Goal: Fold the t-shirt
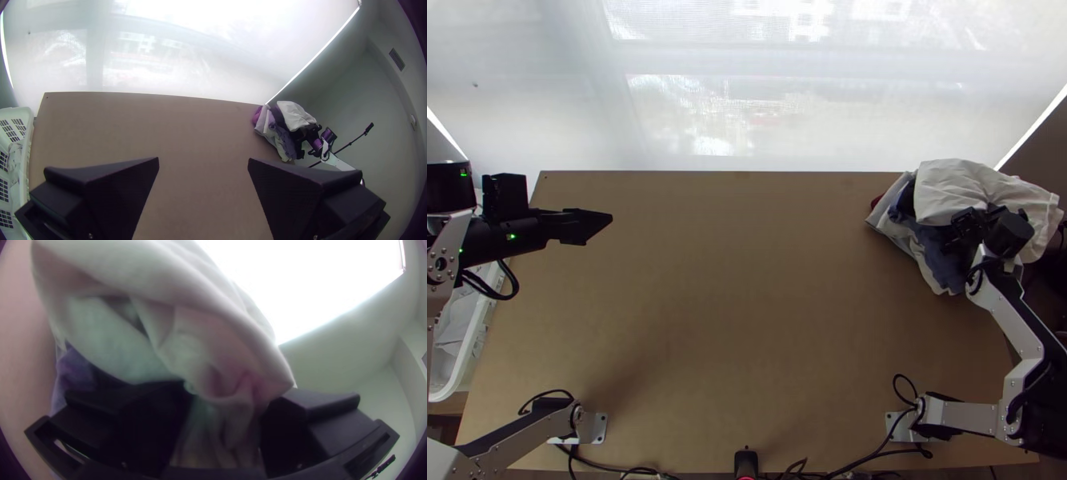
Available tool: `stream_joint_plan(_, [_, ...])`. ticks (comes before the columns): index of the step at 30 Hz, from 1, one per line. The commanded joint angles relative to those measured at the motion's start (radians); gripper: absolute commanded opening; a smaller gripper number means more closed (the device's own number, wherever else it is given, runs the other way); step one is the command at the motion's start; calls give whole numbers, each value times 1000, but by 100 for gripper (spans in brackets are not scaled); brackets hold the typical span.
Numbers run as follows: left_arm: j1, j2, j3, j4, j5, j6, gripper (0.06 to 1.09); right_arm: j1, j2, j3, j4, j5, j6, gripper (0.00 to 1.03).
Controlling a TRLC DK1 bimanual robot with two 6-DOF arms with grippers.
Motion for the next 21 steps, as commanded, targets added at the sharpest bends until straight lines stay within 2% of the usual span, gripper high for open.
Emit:
stream_joint_plan(1, [2, -3, -10, 3, 2, -2, 103, 35, -112, -16, -23, 0, 75, 88])
stream_joint_plan(3, [2, -4, -14, 3, 2, -2, 103, 60, -161, -11, -51, 0, 109, 92])
stream_joint_plan(13, [2, -14, -31, 2, 2, -6, 103, 207, -394, 122, -292, 0, 313, 98])
stream_joint_plan(17, [2, -17, -43, 3, 2, -5, 103, 223, -314, 283, -375, -20, 402, 98])
stream_joint_plan(21, [0, -17, -54, 5, 4, -6, 103, 164, -94, 406, -371, -25, 520, 98])
